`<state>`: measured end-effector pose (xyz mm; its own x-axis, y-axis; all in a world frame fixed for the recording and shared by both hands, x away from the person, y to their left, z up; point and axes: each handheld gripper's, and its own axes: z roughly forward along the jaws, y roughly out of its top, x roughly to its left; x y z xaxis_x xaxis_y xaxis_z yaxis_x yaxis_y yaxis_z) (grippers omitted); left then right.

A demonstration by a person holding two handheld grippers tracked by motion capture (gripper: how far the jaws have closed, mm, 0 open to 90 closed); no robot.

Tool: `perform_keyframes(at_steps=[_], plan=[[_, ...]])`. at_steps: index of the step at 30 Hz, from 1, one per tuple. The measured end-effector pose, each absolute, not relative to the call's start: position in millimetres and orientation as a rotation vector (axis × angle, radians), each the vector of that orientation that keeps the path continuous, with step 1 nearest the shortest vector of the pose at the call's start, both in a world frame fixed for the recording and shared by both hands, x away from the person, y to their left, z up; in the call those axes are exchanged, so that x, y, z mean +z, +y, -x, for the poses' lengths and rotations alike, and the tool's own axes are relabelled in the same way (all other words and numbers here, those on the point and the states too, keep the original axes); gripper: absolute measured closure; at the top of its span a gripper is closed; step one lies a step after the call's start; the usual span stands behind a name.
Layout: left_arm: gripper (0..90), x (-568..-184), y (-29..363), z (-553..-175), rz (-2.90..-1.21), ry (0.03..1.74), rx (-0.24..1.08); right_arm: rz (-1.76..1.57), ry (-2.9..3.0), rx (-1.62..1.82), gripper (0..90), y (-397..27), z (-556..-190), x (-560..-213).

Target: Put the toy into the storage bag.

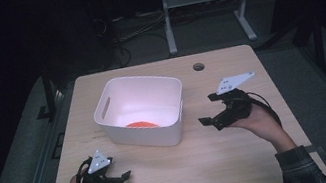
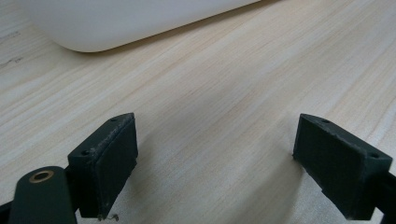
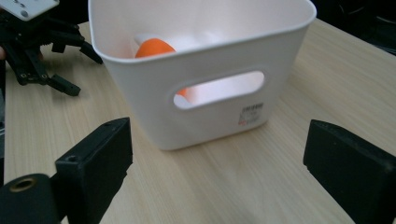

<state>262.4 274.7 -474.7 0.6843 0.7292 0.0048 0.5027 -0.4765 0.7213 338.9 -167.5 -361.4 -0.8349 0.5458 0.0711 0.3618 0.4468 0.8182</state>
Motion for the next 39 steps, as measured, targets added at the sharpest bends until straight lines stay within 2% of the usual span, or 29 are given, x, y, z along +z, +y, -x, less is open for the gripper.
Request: perform_keyframes(at_steps=[8,14,39], plan=[[12.9,-474.7,274.7,-262.3,-2.179,0.941,0.407,-0.885,2.475,1.286,7.3,-184.9,-324.7,-385.1],[12.9,-474.8,274.5,-262.1,-2.177,0.945,0.403,-0.962,2.485,1.213,2.5,-198.1,-314.2,-403.9],[12.9,-474.8,274.7,-262.2,-2.179,0.941,0.406,-1.247,2.349,1.017,2.3,-256.4,-272.2,-462.8]])
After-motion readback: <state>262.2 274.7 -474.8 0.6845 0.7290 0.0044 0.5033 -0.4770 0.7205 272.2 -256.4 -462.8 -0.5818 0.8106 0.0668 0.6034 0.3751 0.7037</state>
